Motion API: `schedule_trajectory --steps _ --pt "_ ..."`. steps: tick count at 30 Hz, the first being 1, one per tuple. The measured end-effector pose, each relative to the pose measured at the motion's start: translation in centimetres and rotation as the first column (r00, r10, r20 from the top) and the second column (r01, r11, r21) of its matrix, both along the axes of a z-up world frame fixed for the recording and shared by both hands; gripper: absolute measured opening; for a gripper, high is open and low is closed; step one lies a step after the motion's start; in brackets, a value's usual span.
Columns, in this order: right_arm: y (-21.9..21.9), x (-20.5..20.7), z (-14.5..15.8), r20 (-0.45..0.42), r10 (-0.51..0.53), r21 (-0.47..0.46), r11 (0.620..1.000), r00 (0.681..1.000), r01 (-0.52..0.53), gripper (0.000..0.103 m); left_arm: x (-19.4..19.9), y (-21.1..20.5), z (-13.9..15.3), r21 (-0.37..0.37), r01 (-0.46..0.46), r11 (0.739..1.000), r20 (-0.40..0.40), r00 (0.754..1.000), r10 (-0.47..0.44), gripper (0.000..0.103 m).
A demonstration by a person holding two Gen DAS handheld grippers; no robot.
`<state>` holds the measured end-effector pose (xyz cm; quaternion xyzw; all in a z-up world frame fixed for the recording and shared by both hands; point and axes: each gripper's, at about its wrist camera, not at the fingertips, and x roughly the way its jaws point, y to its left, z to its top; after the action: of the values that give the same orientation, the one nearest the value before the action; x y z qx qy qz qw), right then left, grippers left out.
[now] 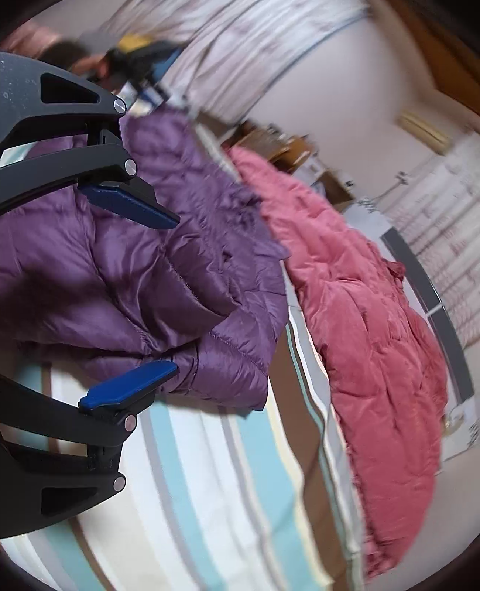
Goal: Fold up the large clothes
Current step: 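Lift the hem with both grippers and fold it over toward the collar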
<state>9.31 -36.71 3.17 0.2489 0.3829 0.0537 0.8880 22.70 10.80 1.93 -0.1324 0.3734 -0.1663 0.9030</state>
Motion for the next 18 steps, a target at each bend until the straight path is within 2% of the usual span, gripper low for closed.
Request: schedule_trajectory --steps 3,4,5,6,7,8,9,10,11,12,14,18 --pt "1.2 1.3 0.0 0.005 0.025 -0.099 0.995 1.000 -0.024 0.072 0.9 -1.5 -0.5 0.062 0.035 0.998 -0.026 0.999 -0.033 0.092" --pt "1.8 1.8 -0.1 0.007 0.030 -0.125 0.992 1.000 -0.029 0.070 1.2 -1.9 -0.7 0.072 0.052 0.996 -0.038 0.998 -0.050 0.082" --pt "2.2 2.4 -0.2 0.007 0.039 -0.161 0.986 0.999 -0.038 0.060 1.8 -2.4 -1.1 0.083 0.072 0.994 -0.057 0.996 -0.067 0.071" --pt "2.5 3.0 -0.4 0.001 0.047 -0.174 0.984 0.999 -0.046 0.050 1.9 -2.7 -1.4 0.080 0.084 0.993 -0.070 0.994 -0.079 0.065" --pt "2.7 3.4 -0.8 -0.013 0.057 -0.187 0.981 0.998 -0.059 0.044 1.9 -2.8 -1.5 0.071 0.095 0.993 -0.076 0.993 -0.090 0.049" --pt "2.9 3.7 -1.1 -0.026 0.066 -0.201 0.977 0.997 -0.070 0.033 1.9 -3.0 -1.7 0.070 0.104 0.992 -0.084 0.992 -0.098 0.033" --pt "3.1 3.7 -1.2 -0.031 0.075 -0.214 0.974 0.997 -0.079 0.025 1.7 -3.0 -1.7 0.074 0.099 0.992 -0.086 0.992 -0.093 0.028" --pt "3.2 3.5 -1.2 -0.030 0.078 -0.218 0.973 0.997 -0.082 0.022 1.4 -2.9 -1.6 0.062 0.097 0.993 -0.082 0.992 -0.092 0.019" --pt "3.1 3.1 -0.8 -0.023 0.077 -0.213 0.974 0.997 -0.081 0.015 1.0 -2.7 -1.2 0.059 0.095 0.994 -0.076 0.993 -0.090 0.015" --pt "2.9 2.7 -0.5 -0.017 0.068 -0.203 0.977 0.998 -0.070 0.013 0.8 -2.6 -0.8 0.069 0.087 0.994 -0.066 0.994 -0.082 0.014" --pt "2.4 2.2 0.8 0.001 0.038 -0.187 0.982 0.999 -0.037 0.013 0.1 -2.1 0.7 0.075 0.077 0.994 -0.033 0.997 -0.075 0.013" --pt "2.2 2.3 4.1 0.052 0.016 -0.197 0.980 0.999 -0.005 0.011 0.2 -1.7 4.0 0.040 0.058 0.998 0.019 0.998 -0.059 0.013"
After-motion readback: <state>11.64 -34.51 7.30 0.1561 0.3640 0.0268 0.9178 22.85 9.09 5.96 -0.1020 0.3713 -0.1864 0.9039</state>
